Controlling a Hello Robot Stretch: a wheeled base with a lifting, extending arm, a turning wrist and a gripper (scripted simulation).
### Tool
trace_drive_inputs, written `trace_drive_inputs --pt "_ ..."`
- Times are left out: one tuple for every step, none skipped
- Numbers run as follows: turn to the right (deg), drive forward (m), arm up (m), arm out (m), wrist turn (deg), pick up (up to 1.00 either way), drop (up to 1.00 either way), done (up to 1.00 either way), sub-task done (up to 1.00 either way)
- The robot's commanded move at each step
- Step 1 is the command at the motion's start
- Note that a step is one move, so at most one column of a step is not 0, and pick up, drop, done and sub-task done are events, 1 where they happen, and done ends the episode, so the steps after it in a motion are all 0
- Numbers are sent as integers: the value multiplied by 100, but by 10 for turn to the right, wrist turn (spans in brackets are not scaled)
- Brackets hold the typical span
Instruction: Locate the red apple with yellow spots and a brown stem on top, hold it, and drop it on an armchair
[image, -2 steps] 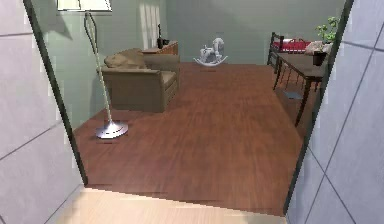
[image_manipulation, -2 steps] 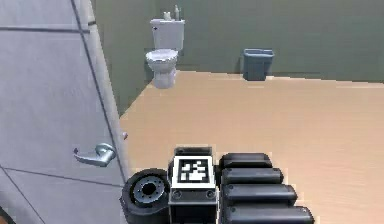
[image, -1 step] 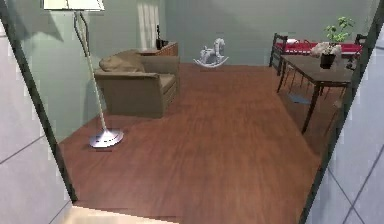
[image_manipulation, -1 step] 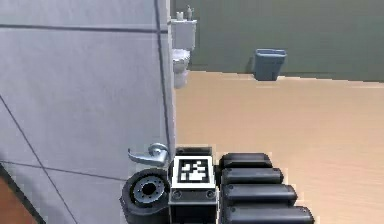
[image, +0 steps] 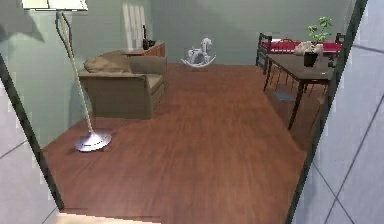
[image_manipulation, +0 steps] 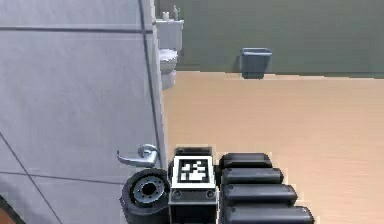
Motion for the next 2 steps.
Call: trace_drive_inputs --pt "0 100 0 0 0 0 0 0 0" --pt "0 100 0 0 0 0 0 0 0"
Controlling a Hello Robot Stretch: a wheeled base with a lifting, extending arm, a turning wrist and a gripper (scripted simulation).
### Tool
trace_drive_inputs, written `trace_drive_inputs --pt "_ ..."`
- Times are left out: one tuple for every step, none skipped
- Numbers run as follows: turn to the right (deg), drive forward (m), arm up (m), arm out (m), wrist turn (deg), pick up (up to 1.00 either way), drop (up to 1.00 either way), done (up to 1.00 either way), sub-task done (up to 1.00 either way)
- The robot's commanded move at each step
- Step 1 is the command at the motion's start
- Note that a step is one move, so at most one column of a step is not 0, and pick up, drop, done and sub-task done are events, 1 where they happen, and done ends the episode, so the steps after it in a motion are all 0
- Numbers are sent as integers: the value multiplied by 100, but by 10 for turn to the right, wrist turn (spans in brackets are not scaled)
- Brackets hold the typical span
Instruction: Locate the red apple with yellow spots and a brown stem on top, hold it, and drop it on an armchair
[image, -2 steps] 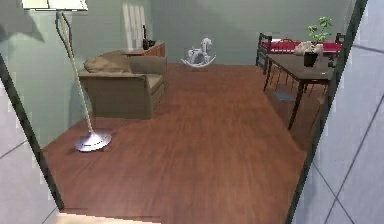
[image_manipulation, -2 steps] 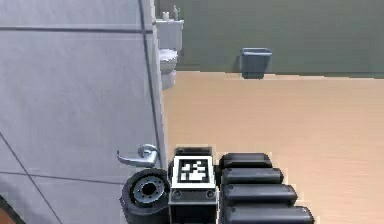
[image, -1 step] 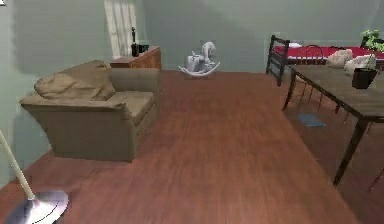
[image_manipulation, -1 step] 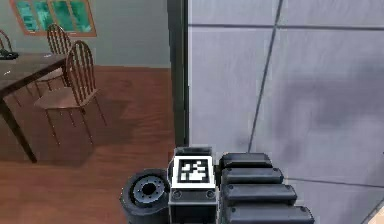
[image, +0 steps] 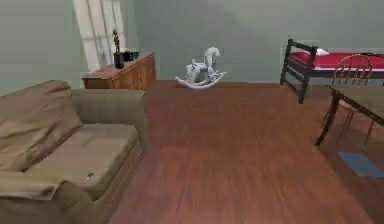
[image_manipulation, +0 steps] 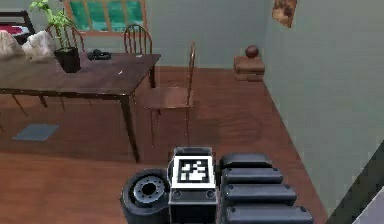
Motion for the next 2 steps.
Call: trace_drive_inputs --pt "0 100 0 0 0 0 0 0 0" --pt "30 0 0 0 0 0 0 0 0"
